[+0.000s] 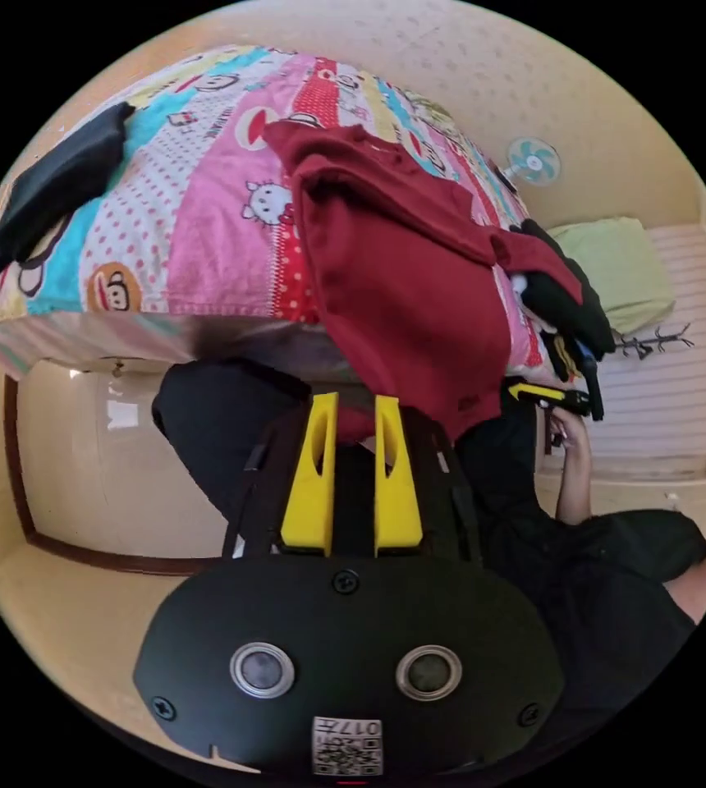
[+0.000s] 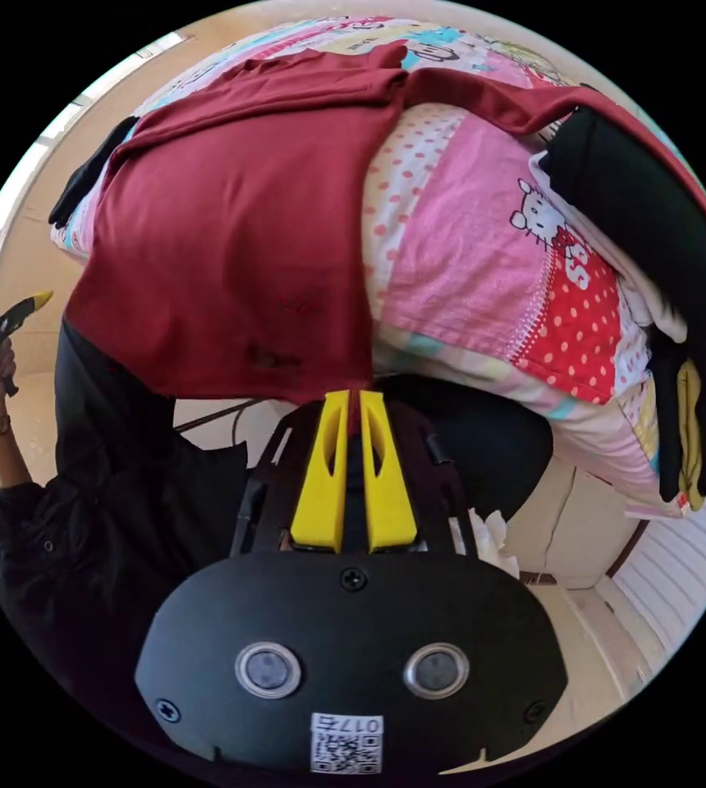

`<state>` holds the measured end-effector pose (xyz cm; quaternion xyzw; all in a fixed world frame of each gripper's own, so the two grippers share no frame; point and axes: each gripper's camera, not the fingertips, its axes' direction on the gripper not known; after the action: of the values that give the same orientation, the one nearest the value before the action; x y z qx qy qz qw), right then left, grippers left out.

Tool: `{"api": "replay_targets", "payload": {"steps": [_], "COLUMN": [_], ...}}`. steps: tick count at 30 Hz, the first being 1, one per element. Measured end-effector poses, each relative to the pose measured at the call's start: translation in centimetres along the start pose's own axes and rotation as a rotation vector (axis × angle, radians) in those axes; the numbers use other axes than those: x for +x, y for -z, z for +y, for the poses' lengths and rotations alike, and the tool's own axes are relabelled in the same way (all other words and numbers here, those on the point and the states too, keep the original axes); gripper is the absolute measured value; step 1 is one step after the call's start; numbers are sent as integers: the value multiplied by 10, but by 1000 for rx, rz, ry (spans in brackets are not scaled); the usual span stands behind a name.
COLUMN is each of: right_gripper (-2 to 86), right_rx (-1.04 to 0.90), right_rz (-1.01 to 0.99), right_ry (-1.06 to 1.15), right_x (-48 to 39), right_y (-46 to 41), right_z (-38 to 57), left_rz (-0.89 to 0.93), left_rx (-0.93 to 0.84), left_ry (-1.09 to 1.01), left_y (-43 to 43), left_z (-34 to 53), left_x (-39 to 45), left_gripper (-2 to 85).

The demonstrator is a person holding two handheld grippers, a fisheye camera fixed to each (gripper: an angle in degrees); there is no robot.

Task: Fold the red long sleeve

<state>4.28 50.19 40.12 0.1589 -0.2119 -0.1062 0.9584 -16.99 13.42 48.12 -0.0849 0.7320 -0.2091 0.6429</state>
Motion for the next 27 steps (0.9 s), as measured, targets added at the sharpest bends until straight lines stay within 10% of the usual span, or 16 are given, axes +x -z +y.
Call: {"api": "replay_targets", "payload": {"steps": [12,19,27], "right_gripper": [12,8,6], "right_rx": [345,325,341], "right_rz": [-745,-726,-753], "right_ry": [-138,-232,-254], "right_x": [107,169,232], "right_y": [37,31,17], "right_z": [2,38,26], "left_rz": [-86,-211,459], "left_rx": [94,-31,431], "left_ry": [-700,-701,-378], "left_y": [-88,-203,40], "left_z": [-174,-236,-222], "left_x": [226,240,28], "left_gripper": [141,56,23]}}
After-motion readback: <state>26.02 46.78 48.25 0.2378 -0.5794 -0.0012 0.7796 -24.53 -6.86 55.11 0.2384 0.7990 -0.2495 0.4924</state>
